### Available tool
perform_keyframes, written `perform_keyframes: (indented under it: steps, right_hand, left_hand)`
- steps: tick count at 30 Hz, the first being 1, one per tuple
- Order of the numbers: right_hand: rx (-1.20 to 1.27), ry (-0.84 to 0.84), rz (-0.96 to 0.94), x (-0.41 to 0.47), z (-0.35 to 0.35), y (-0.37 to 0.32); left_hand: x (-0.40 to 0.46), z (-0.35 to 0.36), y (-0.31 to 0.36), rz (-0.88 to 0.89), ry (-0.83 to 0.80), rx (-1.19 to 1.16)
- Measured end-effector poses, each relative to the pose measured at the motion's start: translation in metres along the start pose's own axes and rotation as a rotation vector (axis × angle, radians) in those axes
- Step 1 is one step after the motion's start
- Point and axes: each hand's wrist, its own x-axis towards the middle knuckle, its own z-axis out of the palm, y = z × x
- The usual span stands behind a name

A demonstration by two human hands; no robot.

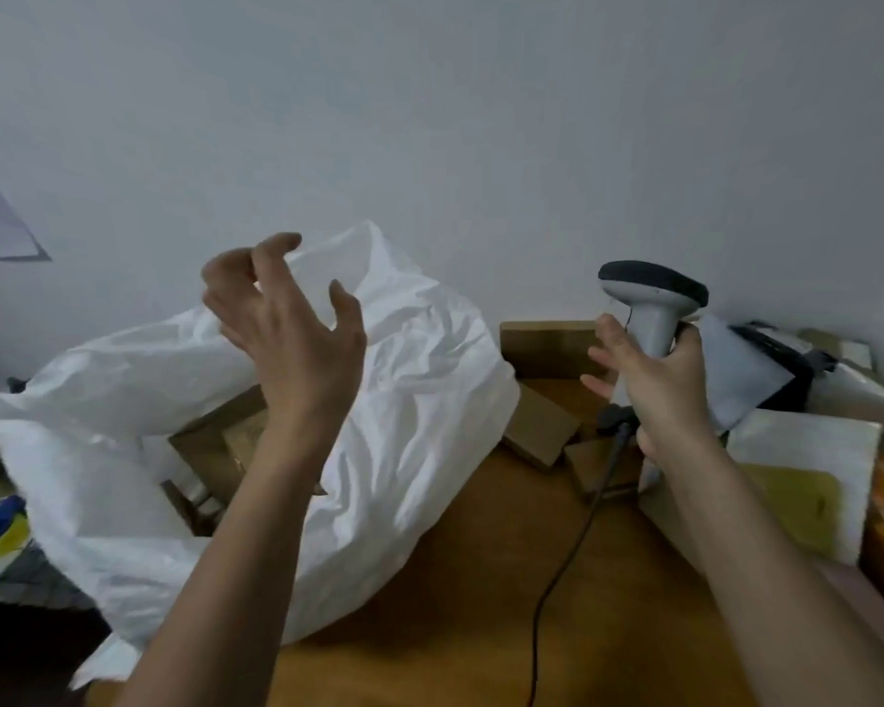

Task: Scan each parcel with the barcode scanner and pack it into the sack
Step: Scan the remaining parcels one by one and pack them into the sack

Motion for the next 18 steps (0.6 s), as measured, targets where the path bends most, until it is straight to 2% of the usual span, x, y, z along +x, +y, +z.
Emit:
perform_keyframes:
  steps: [5,8,10,14,18]
  right_hand:
    - [-0.07,0.047,0.004,0.026,-0.087,-0.008]
    - [-0.094,0.06,0.005,0.042,-0.122,-0.01]
    - [-0.105,0.059,0.007,0.051,-0.138,-0.007]
    - [-0.098,0.052,0.022,0.065,-0.152,0.005]
    - [-0.087,0.052,0.043,0.085,-0.145,0.021]
  left_hand:
    - [-0.085,0.064,0.081,0.383,-0.135,-0.128]
    - [-0.131,0.112,0.101,0.574,-0.369,-0.131]
    - [-0.156,0.142,0.1,0.621,-0.59,-0.072]
    - [-0.186,0.201,0.07,0.44,-0.95,0.062]
    - [-0.19,0.256,0.039,0.122,-1.137,0.288]
